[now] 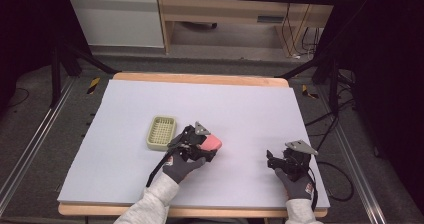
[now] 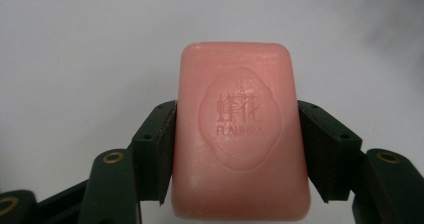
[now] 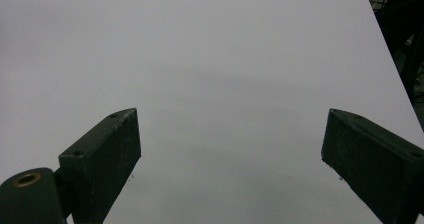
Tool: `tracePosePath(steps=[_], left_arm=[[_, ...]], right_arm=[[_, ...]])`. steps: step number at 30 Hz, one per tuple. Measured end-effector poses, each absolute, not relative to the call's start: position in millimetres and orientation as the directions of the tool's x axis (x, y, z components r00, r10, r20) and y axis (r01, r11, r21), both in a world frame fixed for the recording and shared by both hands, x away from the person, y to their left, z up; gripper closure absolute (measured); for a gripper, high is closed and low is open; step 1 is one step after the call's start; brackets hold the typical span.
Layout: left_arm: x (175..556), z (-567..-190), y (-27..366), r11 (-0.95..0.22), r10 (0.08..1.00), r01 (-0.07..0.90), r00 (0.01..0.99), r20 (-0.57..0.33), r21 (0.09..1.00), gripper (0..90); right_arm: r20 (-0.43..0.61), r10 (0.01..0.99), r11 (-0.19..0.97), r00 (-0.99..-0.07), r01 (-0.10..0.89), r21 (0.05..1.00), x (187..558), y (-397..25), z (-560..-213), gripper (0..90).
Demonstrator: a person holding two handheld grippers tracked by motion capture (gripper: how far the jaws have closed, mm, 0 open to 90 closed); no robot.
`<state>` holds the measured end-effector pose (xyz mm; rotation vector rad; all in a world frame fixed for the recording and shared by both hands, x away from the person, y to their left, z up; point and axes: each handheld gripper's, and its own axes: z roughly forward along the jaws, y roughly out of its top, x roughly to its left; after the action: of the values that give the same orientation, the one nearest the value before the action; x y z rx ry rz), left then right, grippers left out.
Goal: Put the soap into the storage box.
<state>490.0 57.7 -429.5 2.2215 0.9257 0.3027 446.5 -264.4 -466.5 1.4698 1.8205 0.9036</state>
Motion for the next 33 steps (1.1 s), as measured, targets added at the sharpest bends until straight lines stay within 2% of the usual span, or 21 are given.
tracePosePath(steps=[33], left_arm=[[482,-406,123,-0.406,0.760,0.548,0.647,-0.062,0.731,37.1]], right_arm=[[-0.051,0.982,0.146,-0.185,0.552,0.821,446,-264,-466,9.0]])
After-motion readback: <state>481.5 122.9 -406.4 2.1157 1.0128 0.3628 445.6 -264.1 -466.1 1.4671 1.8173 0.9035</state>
